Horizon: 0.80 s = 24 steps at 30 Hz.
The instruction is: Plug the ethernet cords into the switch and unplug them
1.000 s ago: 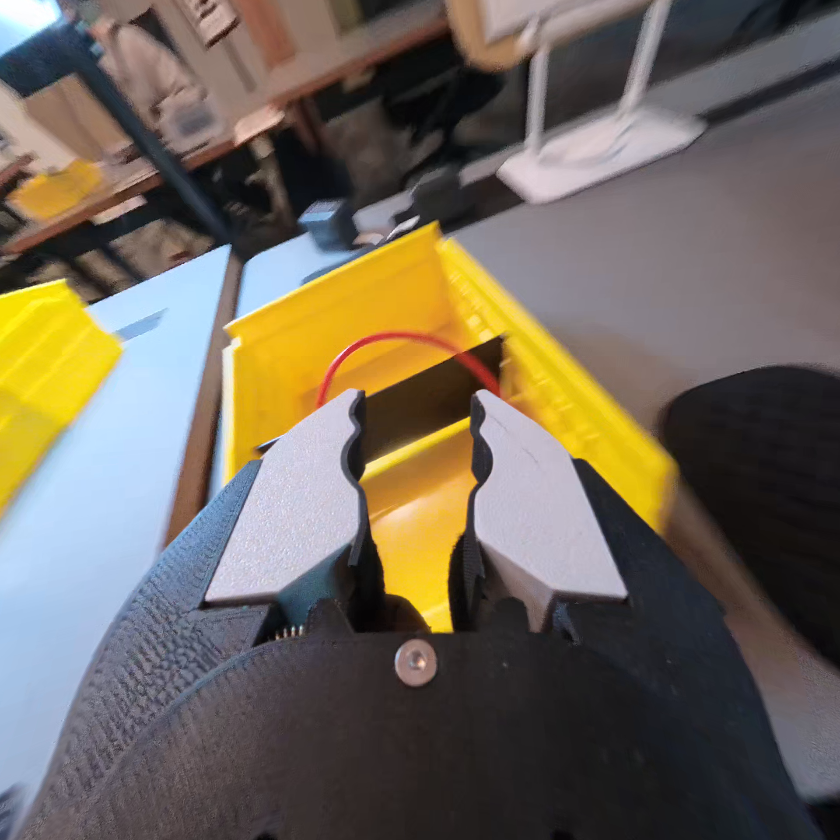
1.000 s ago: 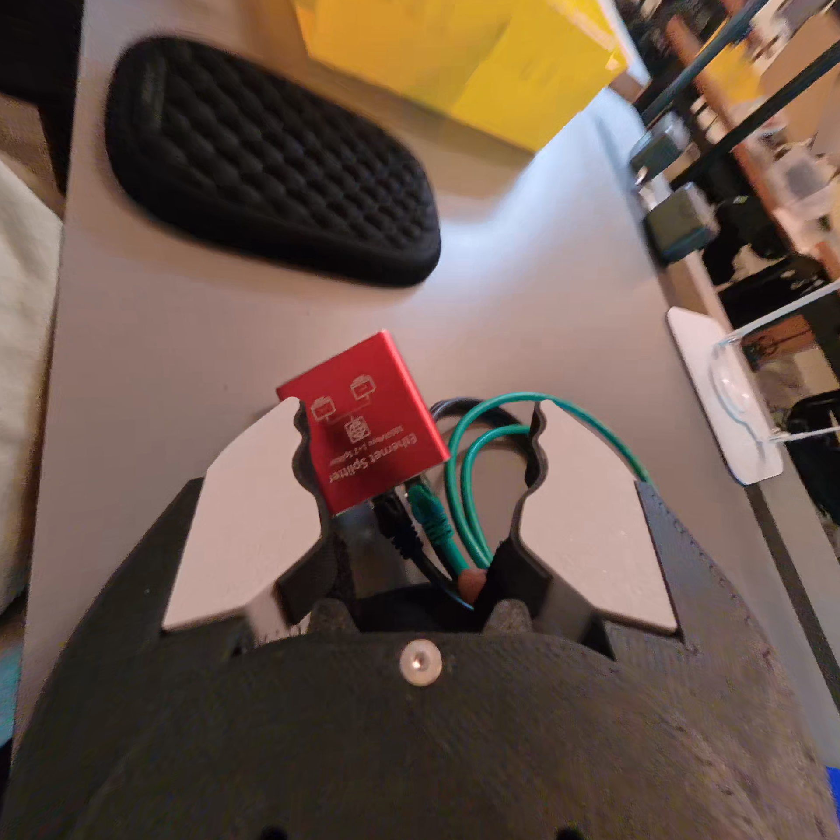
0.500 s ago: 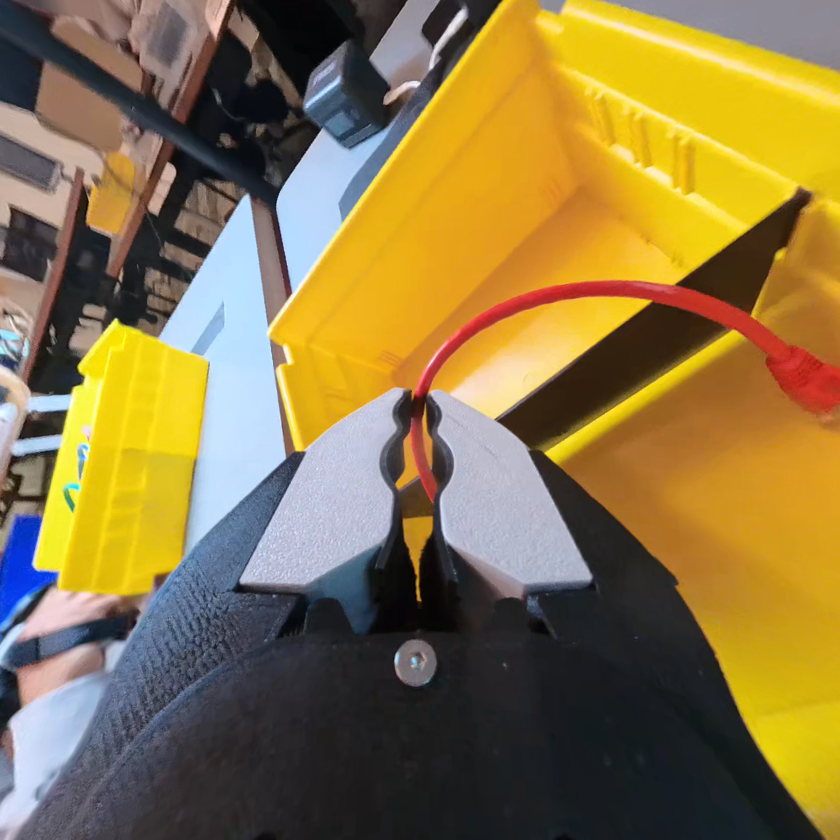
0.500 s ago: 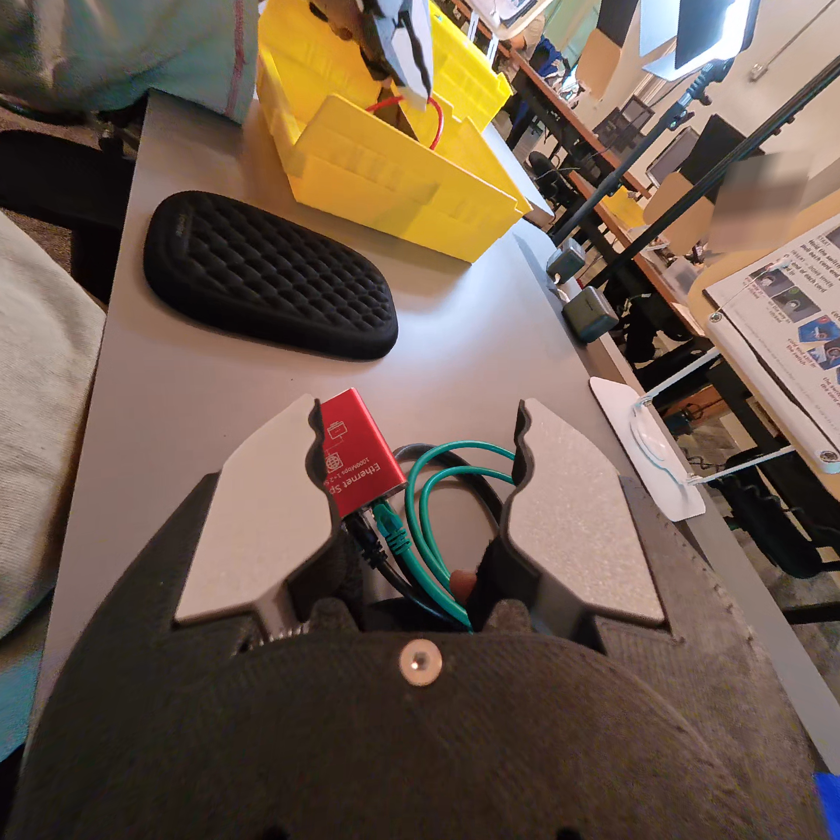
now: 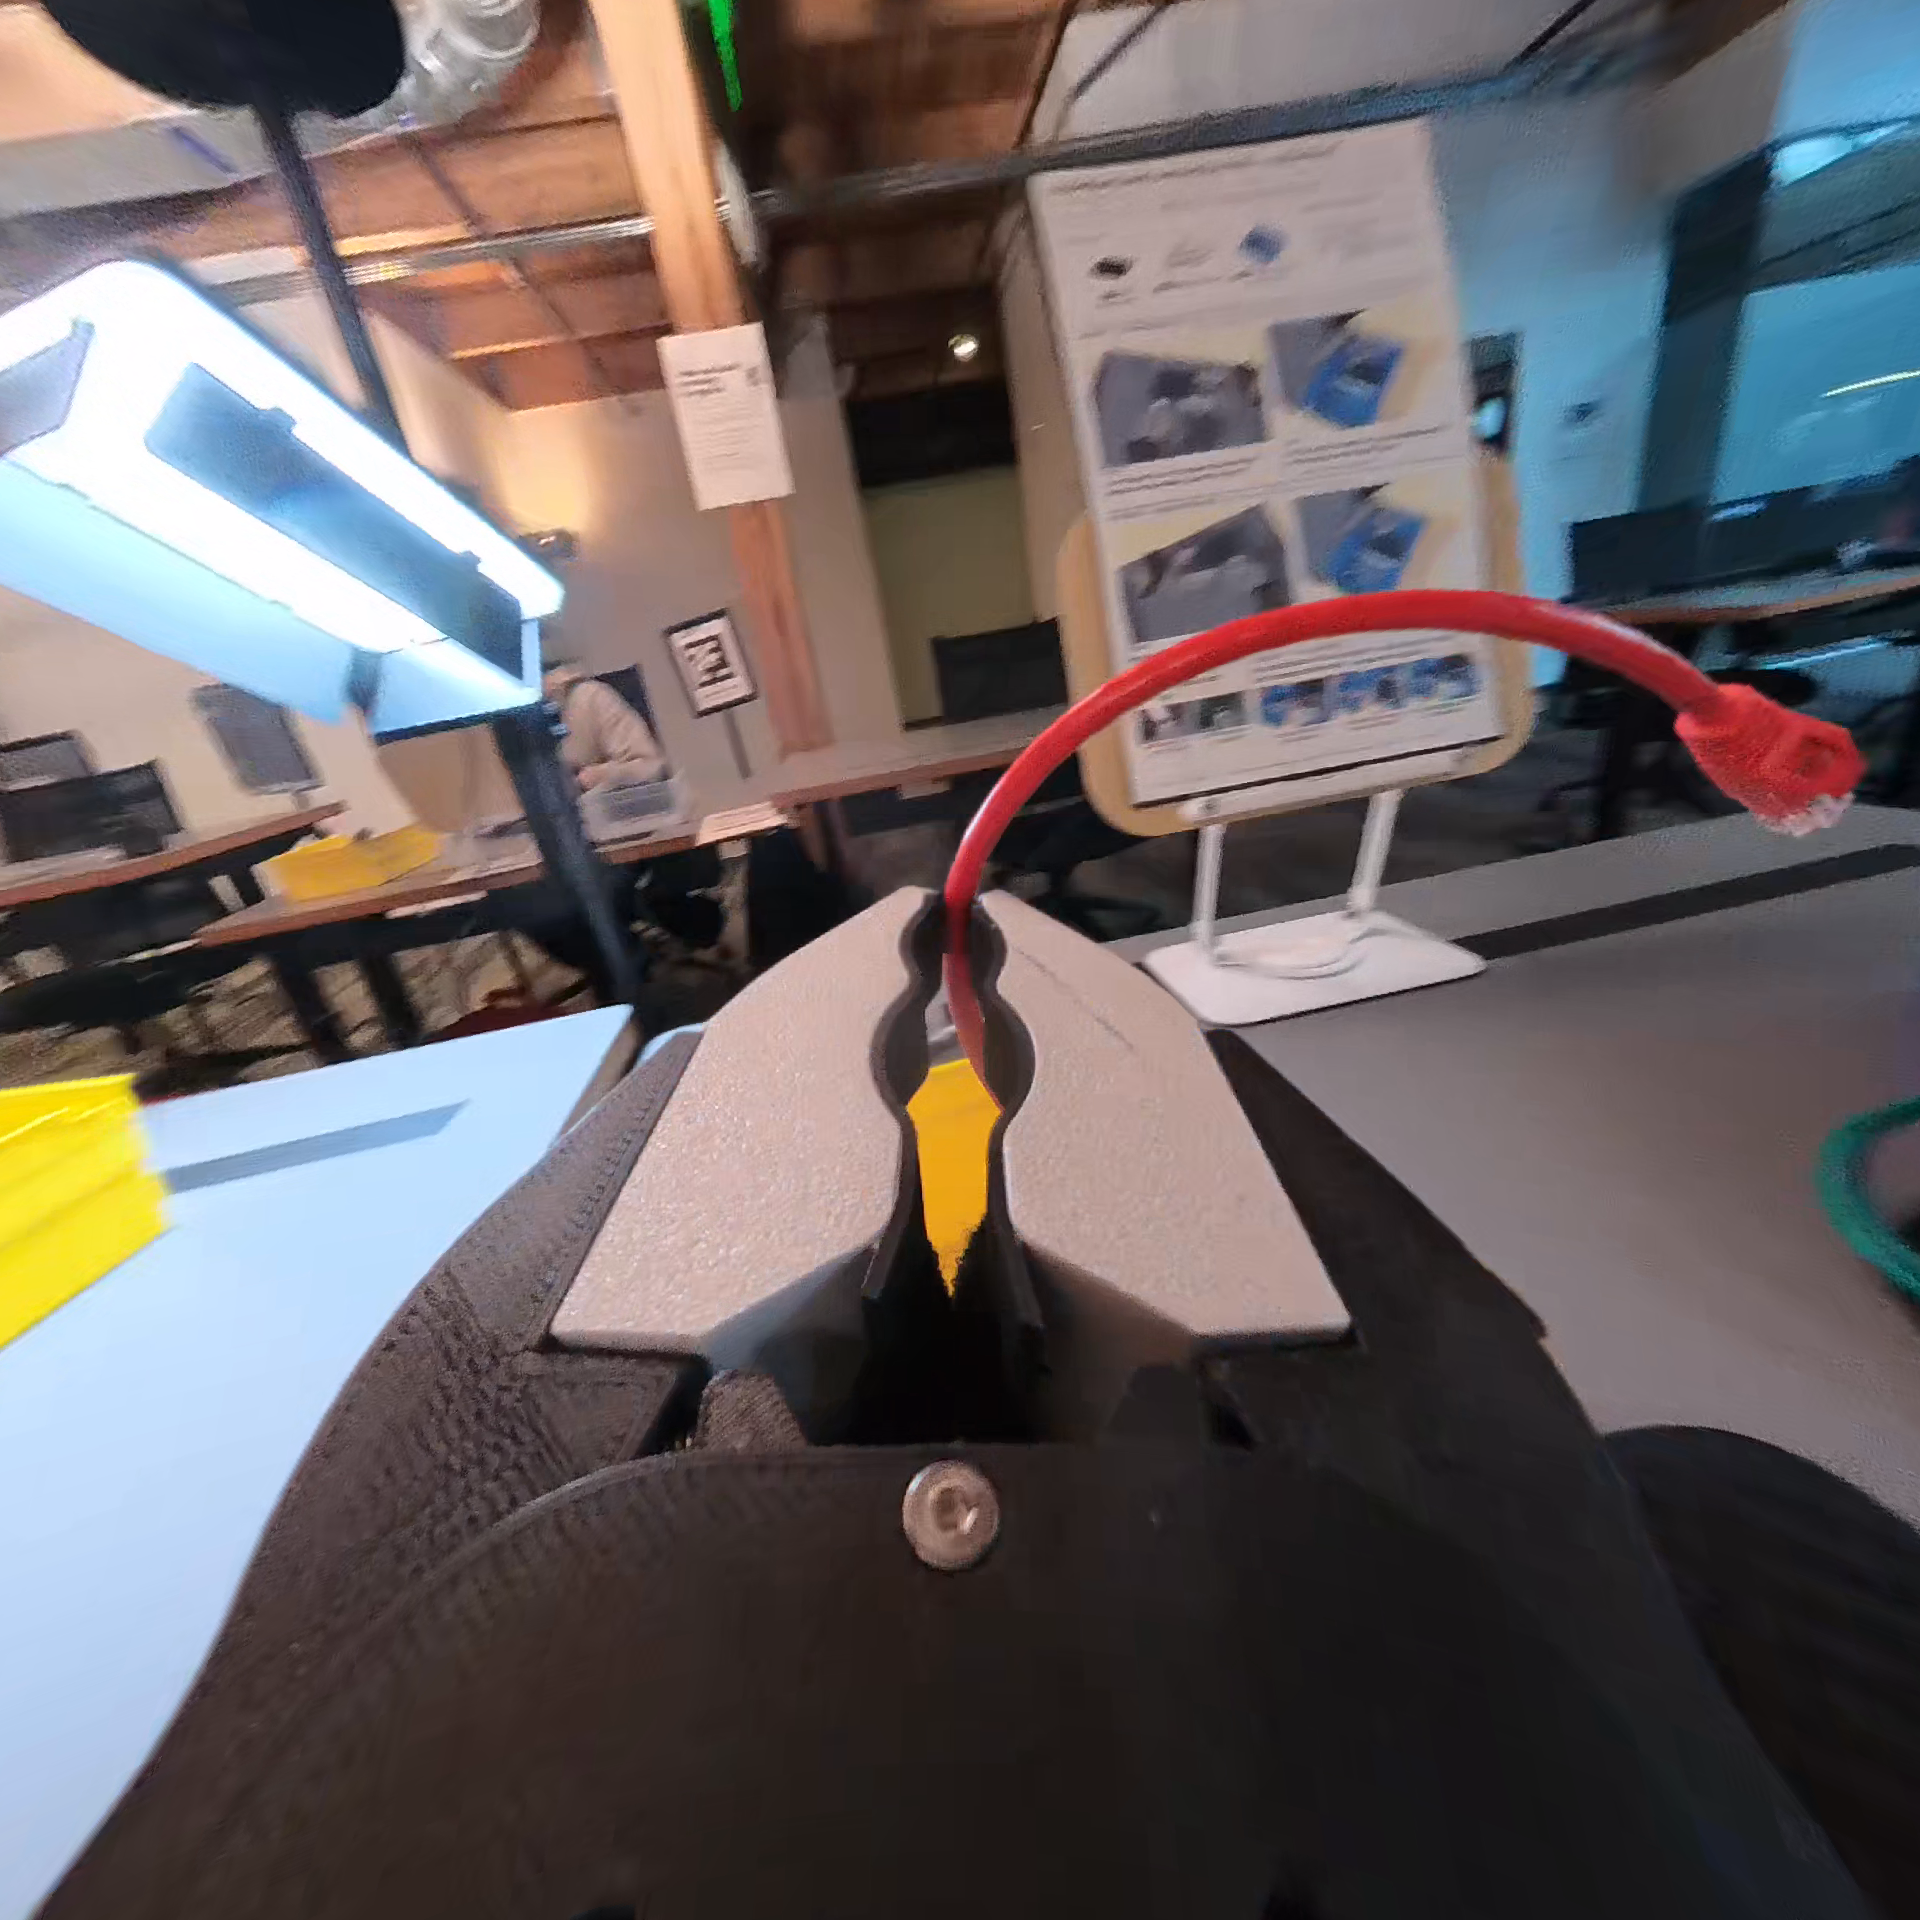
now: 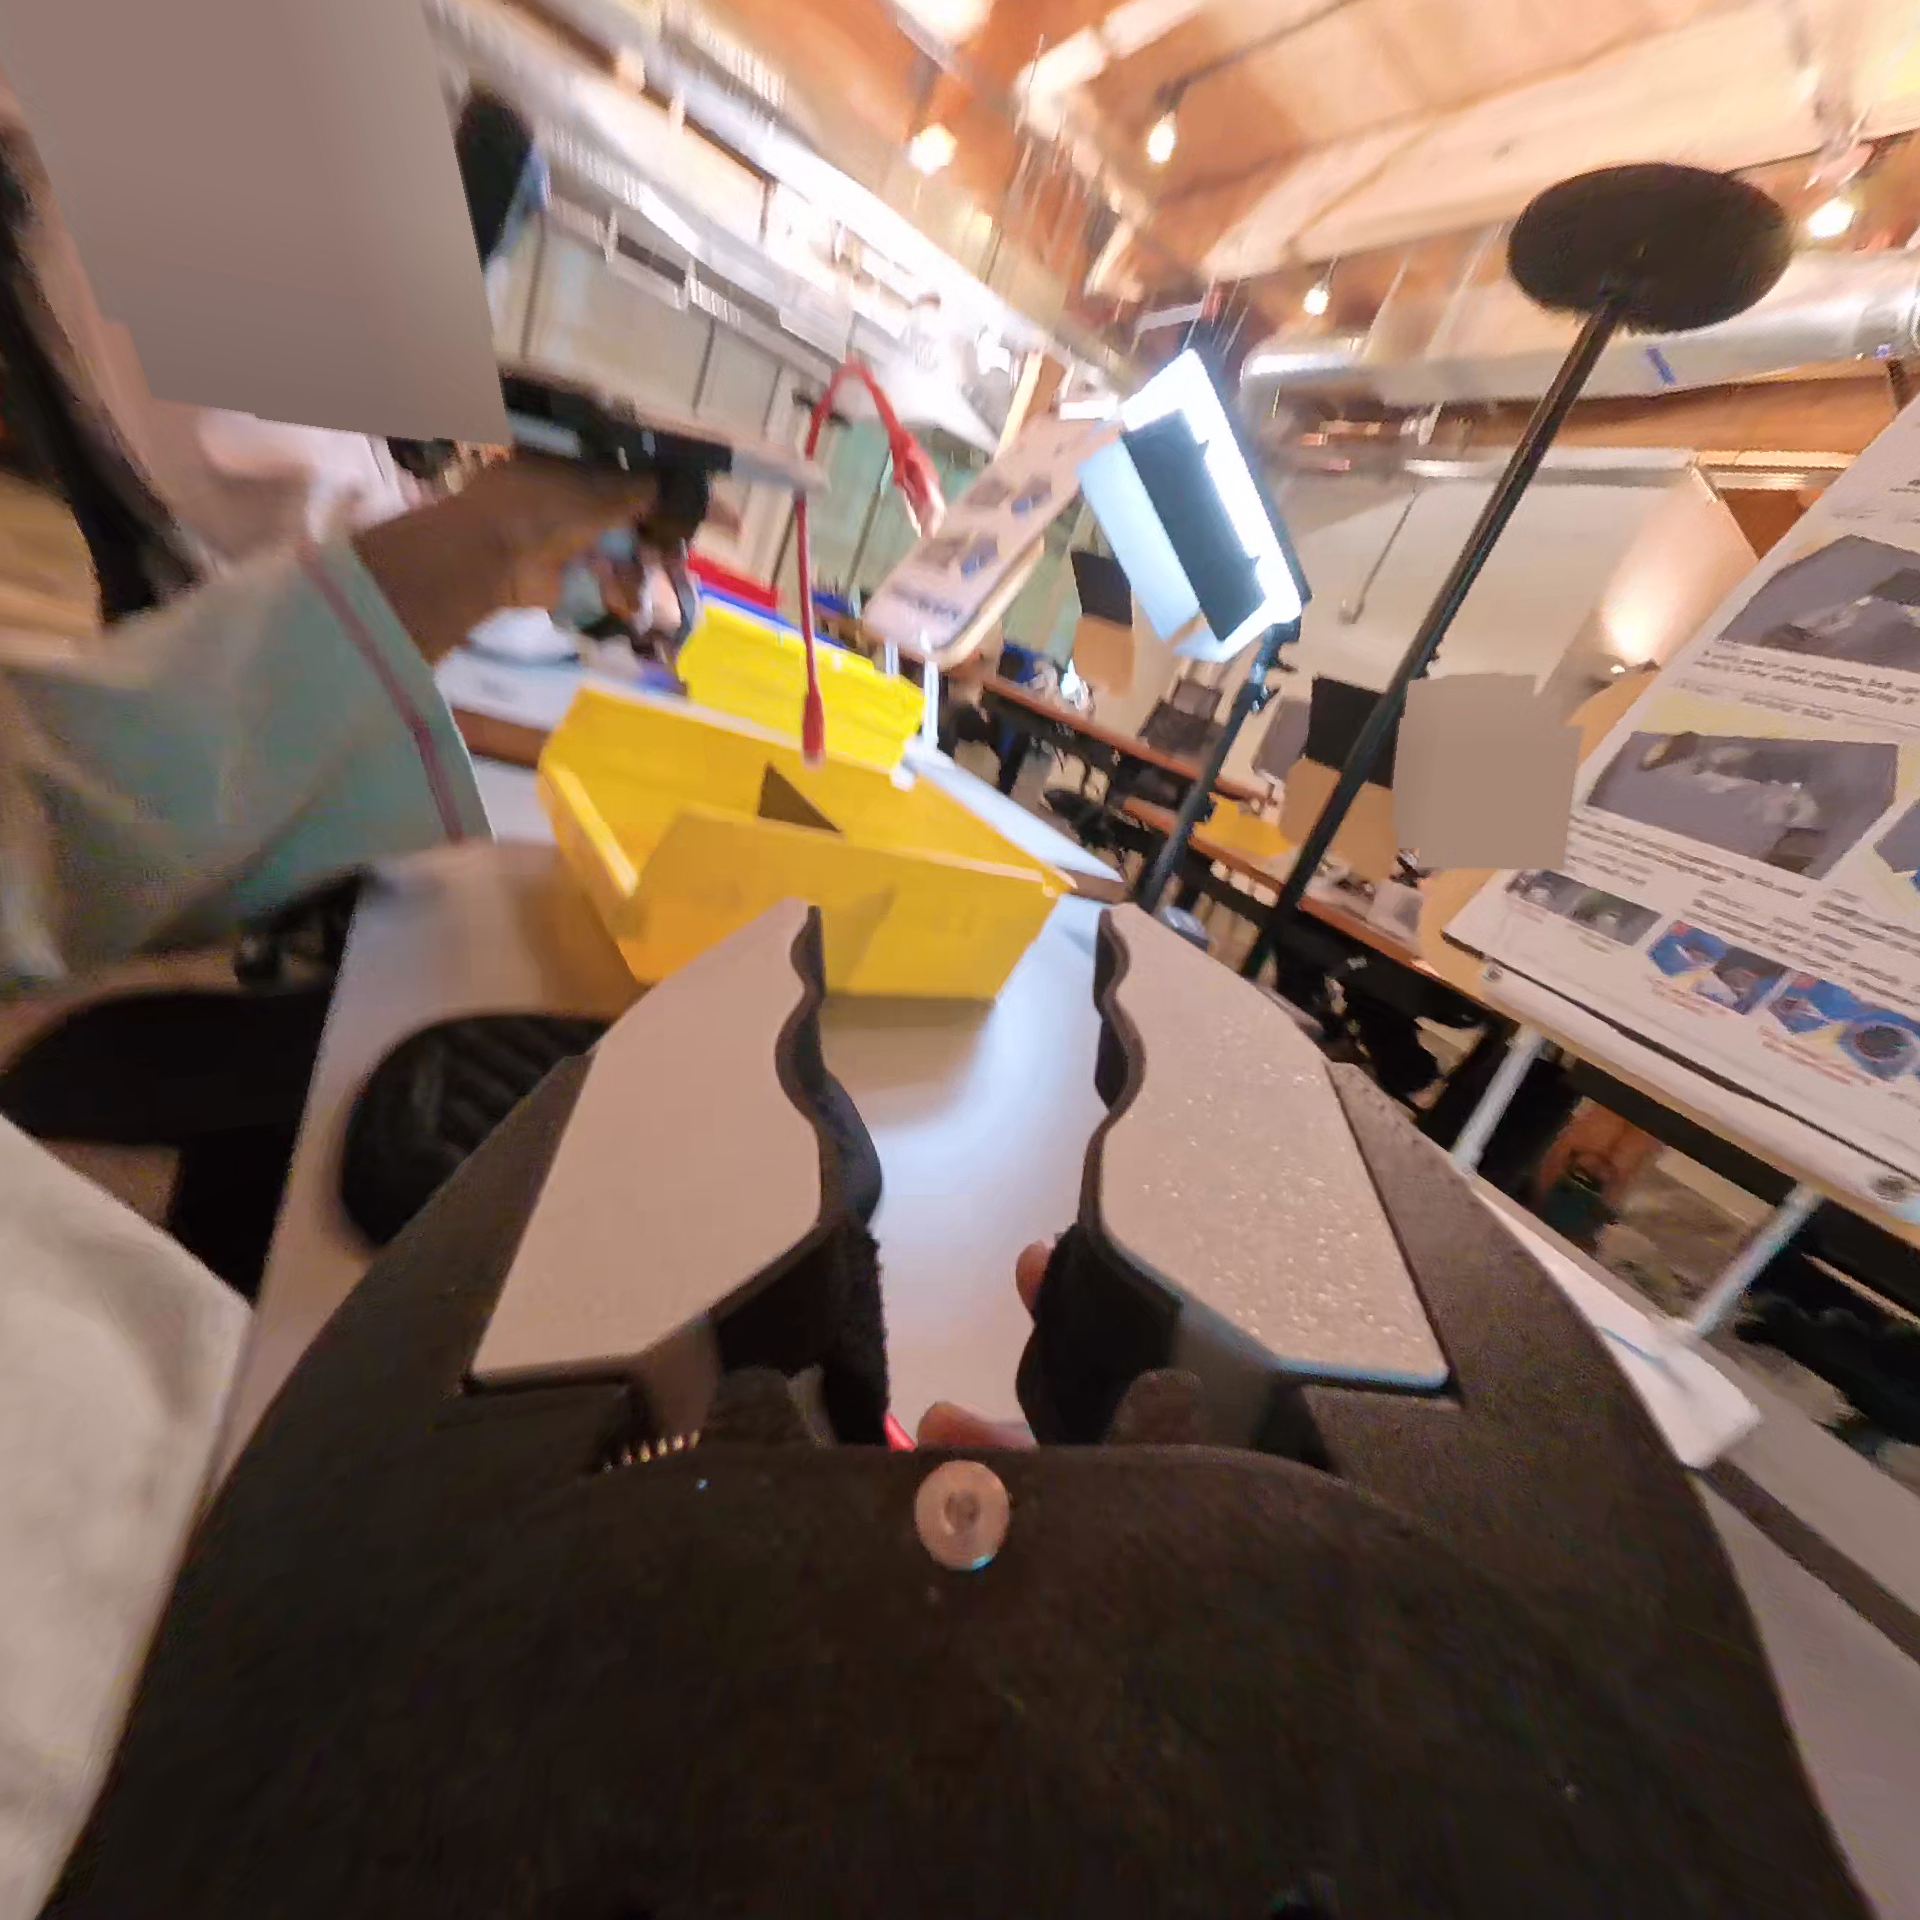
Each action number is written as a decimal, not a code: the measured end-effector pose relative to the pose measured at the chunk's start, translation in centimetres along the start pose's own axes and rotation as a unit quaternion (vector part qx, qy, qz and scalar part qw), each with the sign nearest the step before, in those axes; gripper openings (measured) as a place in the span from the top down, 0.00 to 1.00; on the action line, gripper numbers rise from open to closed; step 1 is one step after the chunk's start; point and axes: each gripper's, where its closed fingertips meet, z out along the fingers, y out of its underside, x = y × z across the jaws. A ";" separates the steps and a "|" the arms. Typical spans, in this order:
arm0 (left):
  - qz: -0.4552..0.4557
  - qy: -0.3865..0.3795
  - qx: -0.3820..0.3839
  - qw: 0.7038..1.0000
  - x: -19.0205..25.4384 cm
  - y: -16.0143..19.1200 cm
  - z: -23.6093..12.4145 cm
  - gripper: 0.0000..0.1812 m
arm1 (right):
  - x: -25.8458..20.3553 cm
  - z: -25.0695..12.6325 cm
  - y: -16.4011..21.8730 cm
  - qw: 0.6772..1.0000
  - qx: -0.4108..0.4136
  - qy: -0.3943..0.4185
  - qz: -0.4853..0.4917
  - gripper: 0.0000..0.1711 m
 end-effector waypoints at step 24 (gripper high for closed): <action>-0.162 0.366 -0.113 0.910 24.8 4.6 0.5 0.97 | -1.5 -0.6 -4.8 0.903 0.034 0.154 -0.401 0.92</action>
